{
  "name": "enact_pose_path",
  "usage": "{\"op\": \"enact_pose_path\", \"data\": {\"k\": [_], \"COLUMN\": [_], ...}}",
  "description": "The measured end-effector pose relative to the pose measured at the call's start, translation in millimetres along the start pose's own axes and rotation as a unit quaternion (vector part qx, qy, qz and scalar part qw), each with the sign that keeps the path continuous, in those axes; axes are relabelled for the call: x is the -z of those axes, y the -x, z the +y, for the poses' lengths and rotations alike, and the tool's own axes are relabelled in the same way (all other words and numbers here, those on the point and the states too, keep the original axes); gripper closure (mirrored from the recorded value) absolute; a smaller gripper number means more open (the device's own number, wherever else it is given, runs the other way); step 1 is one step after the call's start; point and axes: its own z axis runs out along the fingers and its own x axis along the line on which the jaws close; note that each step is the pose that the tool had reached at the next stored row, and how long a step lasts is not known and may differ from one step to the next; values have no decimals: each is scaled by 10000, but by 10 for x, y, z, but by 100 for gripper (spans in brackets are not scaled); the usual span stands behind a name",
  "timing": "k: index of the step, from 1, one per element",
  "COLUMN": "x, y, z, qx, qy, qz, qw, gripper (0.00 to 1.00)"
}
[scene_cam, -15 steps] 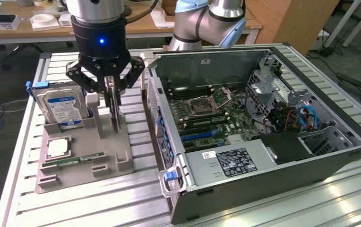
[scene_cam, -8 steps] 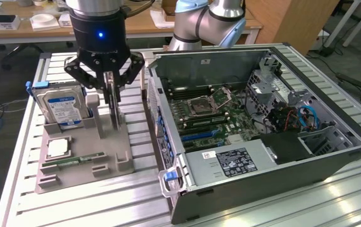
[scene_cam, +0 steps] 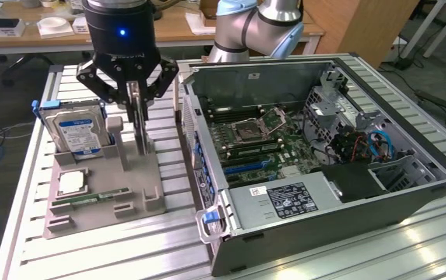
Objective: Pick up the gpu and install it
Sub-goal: 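Pick up the gpu and move the gpu toward the slot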
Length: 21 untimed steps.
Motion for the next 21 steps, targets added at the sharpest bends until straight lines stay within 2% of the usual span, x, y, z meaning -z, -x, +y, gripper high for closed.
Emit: {"op": "enact_pose_path", "data": {"k": [21], "x": [402], "y": [1], "z": [-9], "qx": [0], "qy": [5], "qz": [9], "qw": [10000], "gripper": [73]}}
